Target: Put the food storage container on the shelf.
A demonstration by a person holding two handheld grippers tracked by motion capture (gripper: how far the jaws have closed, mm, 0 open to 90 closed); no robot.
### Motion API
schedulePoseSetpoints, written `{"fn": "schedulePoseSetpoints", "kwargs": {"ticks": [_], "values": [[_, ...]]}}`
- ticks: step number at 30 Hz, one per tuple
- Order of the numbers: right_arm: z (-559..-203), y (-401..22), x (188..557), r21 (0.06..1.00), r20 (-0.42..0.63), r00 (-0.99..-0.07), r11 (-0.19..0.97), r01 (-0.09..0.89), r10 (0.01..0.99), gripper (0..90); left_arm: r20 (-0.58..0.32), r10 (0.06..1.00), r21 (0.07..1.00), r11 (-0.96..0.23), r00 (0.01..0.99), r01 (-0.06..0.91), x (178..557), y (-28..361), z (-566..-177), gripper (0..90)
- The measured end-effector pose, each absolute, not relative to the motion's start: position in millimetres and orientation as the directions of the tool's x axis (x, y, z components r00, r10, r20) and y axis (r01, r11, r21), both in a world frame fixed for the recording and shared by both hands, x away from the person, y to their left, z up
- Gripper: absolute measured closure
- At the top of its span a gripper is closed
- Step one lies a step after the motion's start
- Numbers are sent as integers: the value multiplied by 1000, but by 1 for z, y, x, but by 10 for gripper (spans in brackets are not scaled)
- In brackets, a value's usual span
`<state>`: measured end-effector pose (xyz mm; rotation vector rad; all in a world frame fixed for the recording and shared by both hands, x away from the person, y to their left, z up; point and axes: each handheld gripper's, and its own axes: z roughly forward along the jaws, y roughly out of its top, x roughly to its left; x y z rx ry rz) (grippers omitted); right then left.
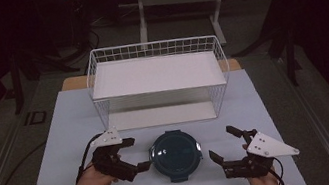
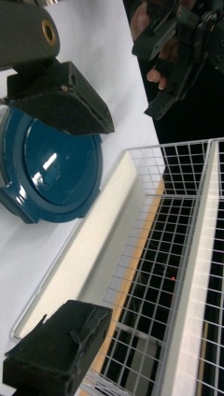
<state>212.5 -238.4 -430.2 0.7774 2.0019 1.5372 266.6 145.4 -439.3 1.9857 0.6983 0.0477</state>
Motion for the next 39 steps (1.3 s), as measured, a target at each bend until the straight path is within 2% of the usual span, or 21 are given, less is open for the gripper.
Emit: {"fn": "schedulePoseSetpoints", "kwargs": {"ticks": [4,5,8,12,14,15,17,21,22,29,32,35,39], "values": [[-428,-238,213,970,-46,-707,200,136,706,104,-281,503,822,-313,817,475,274,144,-442,12],[-428,-238,213,972,-54,-695,199,129,717,165,-311,513,809,-299,800,506,279,143,-445,13],[-428,-238,214,971,-52,-698,200,133,715,143,-328,520,800,-291,789,525,283,142,-449,13],[-429,-241,215,970,9,-701,165,180,713,176,-348,543,778,-287,764,558,289,139,-457,13],[-433,-241,217,960,42,-695,165,228,718,224,-379,554,758,-273,741,592,293,138,-462,13],[-436,-240,217,961,20,-687,177,214,727,224,-382,561,746,-281,734,603,295,137,-465,13],[-441,-240,219,957,37,-717,183,227,696,189,-401,565,720,-292,721,629,297,135,-468,13],[-442,-238,219,955,16,-721,203,215,693,175,-438,578,686,-279,688,672,301,131,-475,17],[-442,-236,218,952,16,-735,215,219,677,134,-458,593,659,-273,662,701,304,130,-480,20],[-442,-232,216,938,-27,-698,259,229,716,97,-567,642,514,-214,516,831,311,132,-495,21],[-444,-231,216,936,-25,-700,263,235,713,88,-642,604,448,-206,473,870,313,131,-501,23],[-445,-229,215,934,-20,-710,267,239,704,88,-676,589,415,-193,443,889,315,131,-502,88],[-445,-227,214,929,-32,-714,284,237,699,89,-697,591,382,-173,406,908,317,131,-504,245]]}}
